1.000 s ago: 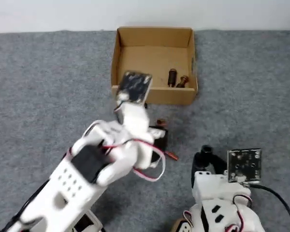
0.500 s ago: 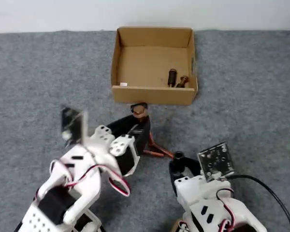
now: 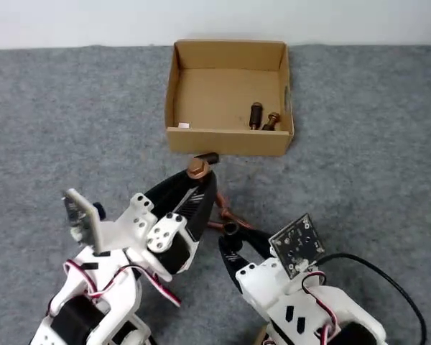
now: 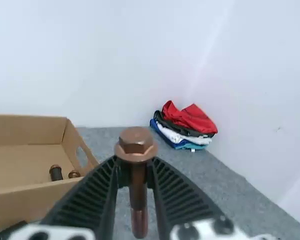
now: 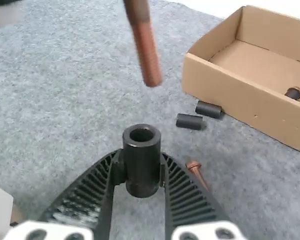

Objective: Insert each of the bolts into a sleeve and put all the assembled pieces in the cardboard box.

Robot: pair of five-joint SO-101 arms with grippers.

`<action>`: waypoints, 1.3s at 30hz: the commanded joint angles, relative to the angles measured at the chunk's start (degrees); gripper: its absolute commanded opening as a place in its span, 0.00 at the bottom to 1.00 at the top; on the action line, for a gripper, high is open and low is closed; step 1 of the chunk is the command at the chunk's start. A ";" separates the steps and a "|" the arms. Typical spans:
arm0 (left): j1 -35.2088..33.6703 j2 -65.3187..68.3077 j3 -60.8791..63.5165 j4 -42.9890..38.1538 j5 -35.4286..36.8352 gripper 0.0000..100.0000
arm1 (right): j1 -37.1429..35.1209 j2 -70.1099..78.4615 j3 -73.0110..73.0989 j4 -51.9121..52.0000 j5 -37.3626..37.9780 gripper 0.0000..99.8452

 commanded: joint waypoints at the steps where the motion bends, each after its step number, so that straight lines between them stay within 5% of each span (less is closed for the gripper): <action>1: 0.35 -2.11 -0.57 -0.62 -0.44 0.00 | -0.57 0.66 -0.35 -2.07 2.46 0.01; 20: 4.31 -4.48 4.44 4.84 2.55 0.00 | -0.48 0.13 -0.79 -6.90 11.60 0.01; 25: 8.09 -4.48 5.23 12.92 1.49 0.01 | -0.48 0.13 -0.70 -6.90 12.75 0.01; 33: 8.62 -4.22 4.35 21.89 -3.16 0.23 | -0.48 0.13 -0.44 -6.90 12.75 0.01; 39: 6.42 -4.04 -0.04 23.21 -3.25 0.24 | -0.48 0.22 -0.35 -6.81 12.66 0.01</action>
